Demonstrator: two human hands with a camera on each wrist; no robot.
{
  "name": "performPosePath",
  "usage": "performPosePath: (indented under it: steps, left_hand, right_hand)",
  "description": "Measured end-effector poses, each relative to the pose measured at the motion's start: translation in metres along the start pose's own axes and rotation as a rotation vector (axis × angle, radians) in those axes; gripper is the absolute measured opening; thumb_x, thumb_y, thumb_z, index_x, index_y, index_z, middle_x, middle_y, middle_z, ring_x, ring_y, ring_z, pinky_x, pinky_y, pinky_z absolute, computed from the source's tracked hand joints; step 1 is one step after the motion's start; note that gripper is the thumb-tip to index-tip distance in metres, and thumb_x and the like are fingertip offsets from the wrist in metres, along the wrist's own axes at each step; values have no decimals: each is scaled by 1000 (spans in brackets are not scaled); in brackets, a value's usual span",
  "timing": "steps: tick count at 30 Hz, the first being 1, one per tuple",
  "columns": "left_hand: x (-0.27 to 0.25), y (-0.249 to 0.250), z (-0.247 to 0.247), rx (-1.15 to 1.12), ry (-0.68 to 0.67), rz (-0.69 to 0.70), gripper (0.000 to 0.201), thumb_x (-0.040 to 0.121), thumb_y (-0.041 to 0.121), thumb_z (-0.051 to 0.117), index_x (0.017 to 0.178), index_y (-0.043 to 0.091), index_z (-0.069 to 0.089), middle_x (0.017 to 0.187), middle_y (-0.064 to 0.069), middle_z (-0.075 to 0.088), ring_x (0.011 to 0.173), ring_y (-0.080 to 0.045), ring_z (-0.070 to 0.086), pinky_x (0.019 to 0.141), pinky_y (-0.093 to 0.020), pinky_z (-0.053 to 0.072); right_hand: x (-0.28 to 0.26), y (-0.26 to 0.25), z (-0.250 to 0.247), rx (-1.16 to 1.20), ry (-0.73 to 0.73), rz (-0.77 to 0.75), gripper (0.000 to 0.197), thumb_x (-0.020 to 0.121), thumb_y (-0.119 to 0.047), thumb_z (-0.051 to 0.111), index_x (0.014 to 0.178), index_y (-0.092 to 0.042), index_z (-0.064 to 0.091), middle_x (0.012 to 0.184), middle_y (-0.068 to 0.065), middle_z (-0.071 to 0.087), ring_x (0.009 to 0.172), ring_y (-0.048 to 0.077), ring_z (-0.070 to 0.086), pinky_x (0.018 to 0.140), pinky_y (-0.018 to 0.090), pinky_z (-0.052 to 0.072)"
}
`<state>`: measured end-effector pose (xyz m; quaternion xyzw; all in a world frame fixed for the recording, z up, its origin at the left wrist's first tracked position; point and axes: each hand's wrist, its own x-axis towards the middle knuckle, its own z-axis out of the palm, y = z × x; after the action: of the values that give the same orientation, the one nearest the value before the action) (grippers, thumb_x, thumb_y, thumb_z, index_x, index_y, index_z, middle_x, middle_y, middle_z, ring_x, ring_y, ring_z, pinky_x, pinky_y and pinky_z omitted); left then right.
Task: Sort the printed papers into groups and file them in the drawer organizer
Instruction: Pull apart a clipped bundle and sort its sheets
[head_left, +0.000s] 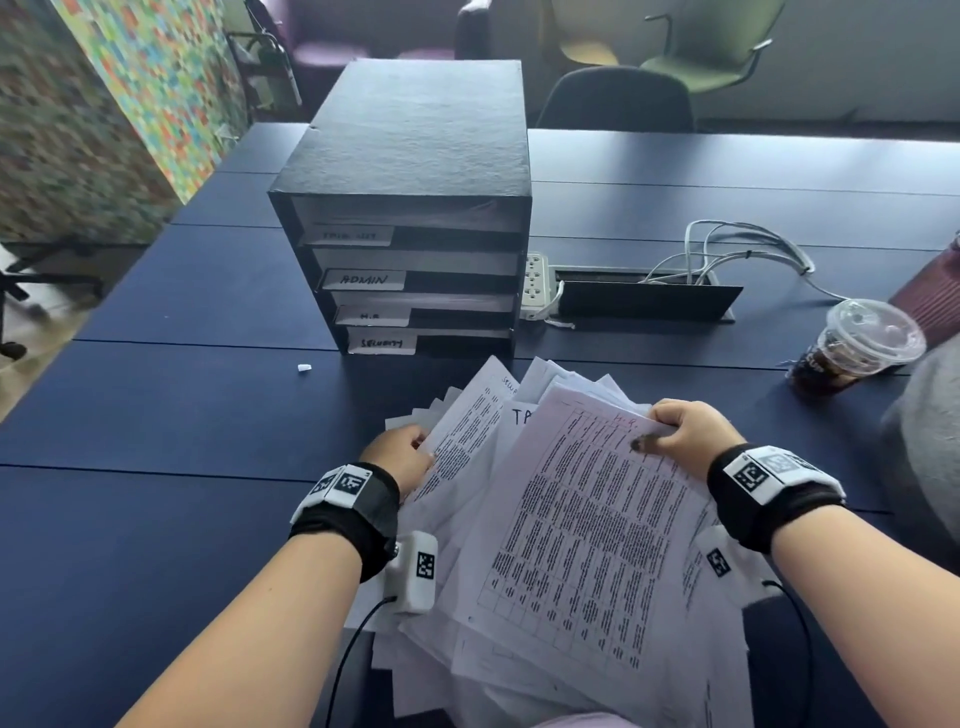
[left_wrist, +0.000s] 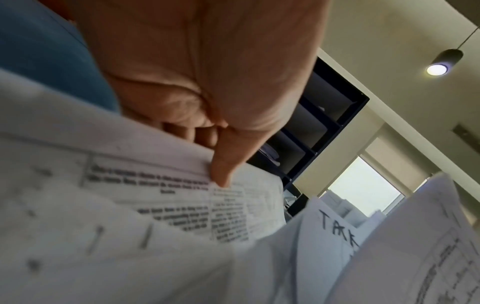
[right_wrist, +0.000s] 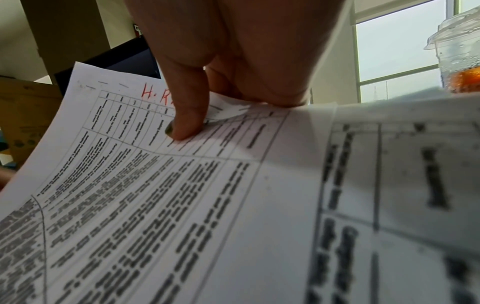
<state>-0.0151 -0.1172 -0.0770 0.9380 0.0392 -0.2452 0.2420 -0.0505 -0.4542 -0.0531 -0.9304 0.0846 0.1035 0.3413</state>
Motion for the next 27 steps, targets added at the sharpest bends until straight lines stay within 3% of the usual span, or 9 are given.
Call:
performPosePath:
  steps: [3,10,12,14,16,19,21,24,27]
  left_hand:
    - [-1,1,6,-125,15,34,21,84,6,53,98,18,63,96,-3,68,85,-23,61,66,-23,41]
    - [-10,-11,6,-308,-208,5,37,71,-8,53,89,22,66,83,3,62,79,-16,54,63,-21,40]
    - [-14,-8,9,-508,-182,0,25,68,4,57,82,24,64,83,0,60,83,-18,52,65,-24,38]
    - [-19,-2,11,-724,-159,11,17,80,23,64,96,23,67,101,-1,63,100,-17,54,81,-24,39]
    - [-22,4,13,-870,-149,-45,41,91,45,55,122,17,60,120,2,57,113,-14,49,96,-23,32]
    - [-24,4,13,-885,-97,-116,60,91,59,41,132,17,53,125,2,52,117,-15,45,98,-26,31]
    - [-21,2,15,-831,-74,-94,67,90,62,38,137,14,49,139,-2,47,130,-20,41,107,-29,28]
    - [-26,4,15,-884,-77,-66,52,95,49,43,127,11,58,126,1,53,125,-17,45,104,-23,29]
    - [-31,6,18,-865,-174,40,30,94,37,53,102,13,69,116,1,65,118,-19,56,105,-28,37]
  right_hand:
    - [-1,-5,4,11,-14,-19,27,69,-12,79,56,-24,58,69,-5,54,64,15,51,64,26,40]
    - [-1,-20,17,22,-32,-112,26,67,-12,80,57,-22,59,77,-2,58,70,16,53,70,28,43]
    - [-2,-24,22,36,-26,-141,24,66,-11,81,59,-21,61,77,-4,58,73,18,54,73,28,45]
    - [-4,-26,24,48,-19,-165,18,66,-11,81,63,-16,64,79,-3,59,76,21,57,76,30,46]
    - [-6,-27,23,64,-20,-167,14,66,-11,81,66,-13,67,81,-3,61,78,22,58,77,30,47]
    - [-11,-26,20,74,-38,-168,22,65,-14,82,61,-28,65,81,-10,59,81,19,57,79,27,46]
    - [-14,-25,22,13,-61,-150,19,66,-18,82,61,-23,65,83,-12,54,87,20,55,80,25,43]
    - [-18,-24,27,-77,-81,-114,15,68,-19,81,74,-11,71,113,-6,49,108,20,49,96,26,40]
    - [-24,-29,24,-55,-42,-184,18,67,-18,82,61,-26,66,148,-10,29,134,13,27,107,25,24]
